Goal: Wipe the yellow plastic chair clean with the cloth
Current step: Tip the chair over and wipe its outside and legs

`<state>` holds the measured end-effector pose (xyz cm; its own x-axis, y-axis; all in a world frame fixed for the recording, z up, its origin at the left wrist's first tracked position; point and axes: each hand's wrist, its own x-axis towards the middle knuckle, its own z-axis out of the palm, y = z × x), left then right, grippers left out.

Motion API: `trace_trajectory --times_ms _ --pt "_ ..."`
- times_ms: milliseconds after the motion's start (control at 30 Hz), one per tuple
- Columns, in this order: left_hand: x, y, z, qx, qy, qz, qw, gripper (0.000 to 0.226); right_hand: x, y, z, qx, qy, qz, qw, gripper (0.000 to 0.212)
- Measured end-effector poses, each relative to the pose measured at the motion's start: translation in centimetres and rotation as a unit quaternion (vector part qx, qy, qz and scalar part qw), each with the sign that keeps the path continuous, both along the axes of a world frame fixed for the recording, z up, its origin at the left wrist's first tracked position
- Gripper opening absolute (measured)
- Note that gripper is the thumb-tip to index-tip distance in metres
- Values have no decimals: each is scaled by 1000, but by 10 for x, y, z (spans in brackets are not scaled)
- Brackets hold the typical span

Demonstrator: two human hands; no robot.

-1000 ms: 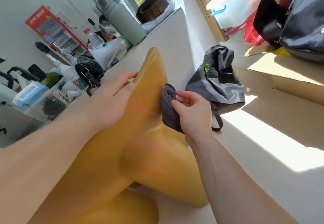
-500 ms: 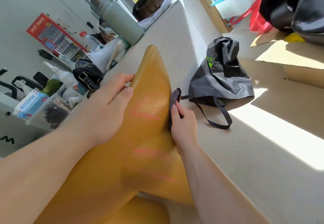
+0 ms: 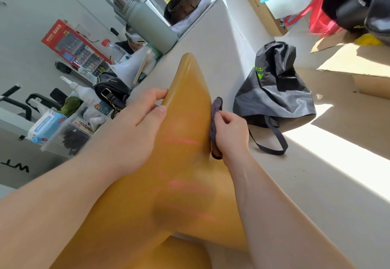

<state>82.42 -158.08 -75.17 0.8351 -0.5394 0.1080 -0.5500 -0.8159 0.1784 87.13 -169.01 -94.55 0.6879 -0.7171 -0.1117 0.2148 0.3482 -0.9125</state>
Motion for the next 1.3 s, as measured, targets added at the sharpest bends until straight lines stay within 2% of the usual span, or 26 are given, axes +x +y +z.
trace_trajectory --times_ms 67,200,333,433,500,600,667,733,833,900,1000,1067,1133,1200,1300 --pt "-1 -1 0 -10 1 0 1000 29 -2 9 -12 14 3 1 1000 27" --pt "-3 -3 -1 -20 3 4 1000 30 -3 22 -13 -21 -8 -77 997 27" --pt "0 -1 0 -14 1 3 1000 28 -11 24 11 43 -113 -68 990 15" --pt "1 -1 -1 -17 -6 1 1000 28 -18 14 45 13 -189 -96 977 22" --pt "1 -1 -2 -15 -13 0 1000 29 -13 0 59 -47 -212 -117 969 28" --pt "2 -1 -1 4 -18 -3 1000 29 14 -14 43 -38 -144 -106 983 18" --pt "2 0 0 11 -16 -2 1000 28 29 -5 16 7 -56 -66 996 42" --pt "3 0 0 10 -13 0 1000 27 24 11 4 44 -23 -17 999 45" --pt "4 1 -1 -1 -13 -3 1000 27 0 26 15 15 -40 17 999 36" --pt "5 2 -1 -3 -14 -6 1000 26 -14 33 34 -41 -101 -25 994 45" --pt "8 3 -1 3 -22 -13 1000 27 -23 42 52 -115 -192 -62 973 46" --pt "9 3 -1 16 -25 -13 999 28 -9 31 38 -122 -166 -70 976 43" --pt "8 1 0 17 -20 -13 1000 30 7 14 16 -74 -77 -45 993 32" --pt "7 0 -1 21 -22 -18 999 31 11 12 3 -39 -24 -16 999 29" --pt "8 1 -1 12 -32 -20 999 32 -4 35 26 -48 -61 -39 996 37"
